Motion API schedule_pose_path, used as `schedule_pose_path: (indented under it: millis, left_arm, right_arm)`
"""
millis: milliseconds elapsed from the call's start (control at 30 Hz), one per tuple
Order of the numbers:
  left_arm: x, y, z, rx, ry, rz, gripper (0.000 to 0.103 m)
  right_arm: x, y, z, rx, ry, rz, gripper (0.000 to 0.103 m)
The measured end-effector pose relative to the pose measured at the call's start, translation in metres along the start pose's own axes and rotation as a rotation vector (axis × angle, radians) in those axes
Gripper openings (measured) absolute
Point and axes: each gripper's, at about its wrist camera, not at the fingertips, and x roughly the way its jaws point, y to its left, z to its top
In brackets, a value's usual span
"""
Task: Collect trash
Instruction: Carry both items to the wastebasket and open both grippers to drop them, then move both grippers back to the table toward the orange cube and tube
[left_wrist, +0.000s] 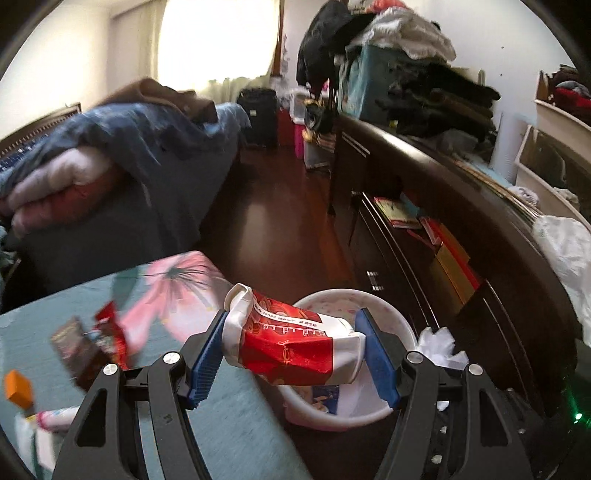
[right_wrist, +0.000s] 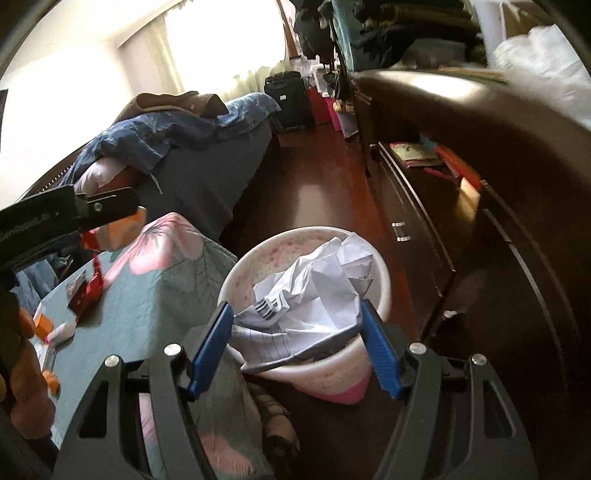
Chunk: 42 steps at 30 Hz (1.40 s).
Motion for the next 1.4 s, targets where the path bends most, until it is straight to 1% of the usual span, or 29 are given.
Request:
schedule_pose_path:
  millis: [100,133,167,200,300,333,500,533,667,767,867,967,1067,1100,1267,1400]
  left_arm:
    - [0.02,-0.005,0.006,-0.004,0.023,-0.028,0.07]
    - [0.027,-0.007,0.008,-0.002,0.025,-0.034,0.074]
    - [0.03,-0.009,0.009,0.003,0.026,-0.03,0.082]
    - [0.034,-0.011,0.01,0.011,0.02,-0.019,0.084]
    - [0.041,-0.013,0.014,0.021,0.01,-0.012,0.086]
    - [0.043,-0.012,0.015,0.014,0.012,-0.019,0.089]
    - [0.036,-0.005,0.013,-0.005,0.01,-0.025,0.092]
    - [0.033,-0.003,0.012,-0.003,0.005,-0.015,0.095]
    - [0.01,0.009,0.002,0.005,-0.019,0.036,0.096]
    - [-0.008,0.018,-0.006,0.005,-0.03,0.066,0.099]
    - [-0.033,0.036,-0.02,-0.001,-0.037,0.114,0.099]
    - [-0.049,0.052,-0.032,-0.014,-0.028,0.158,0.099]
    - [-0.067,0.077,-0.041,-0.057,-0.021,0.202,0.099]
    - [-0.074,0.091,-0.044,-0.084,-0.02,0.224,0.099]
    - [-0.094,0.139,-0.056,-0.177,-0.015,0.294,0.099]
    - [-0.102,0.182,-0.067,-0.233,-0.003,0.384,0.099]
  right_arm:
    - [0.024,-0.004,0.005,-0.002,0.013,-0.005,0.071]
    - [0.029,-0.005,0.005,-0.004,0.013,-0.008,0.071]
    - [0.036,-0.007,0.006,-0.005,0.012,-0.021,0.071]
    - [0.04,-0.007,0.007,-0.007,0.011,-0.028,0.071]
    - [0.051,-0.01,0.007,-0.016,0.012,-0.04,0.074]
    - [0.053,-0.011,0.006,-0.016,0.013,-0.042,0.074]
    - [0.054,-0.01,0.003,-0.024,0.019,-0.063,0.078]
    - [0.05,-0.008,0.001,-0.024,0.022,-0.062,0.08]
    - [0.034,0.0,-0.004,-0.045,0.023,-0.068,0.085]
    - [0.013,0.013,-0.009,-0.075,0.021,-0.065,0.088]
    - [-0.004,0.026,-0.013,-0.089,0.02,-0.044,0.092]
    - [-0.024,0.045,-0.018,-0.121,0.018,-0.011,0.092]
    - [-0.041,0.067,-0.023,-0.164,0.01,0.018,0.093]
    - [-0.047,0.076,-0.024,-0.18,0.008,0.027,0.093]
    - [-0.067,0.112,-0.031,-0.248,-0.002,0.066,0.094]
    - [-0.075,0.136,-0.034,-0.292,-0.006,0.088,0.094]
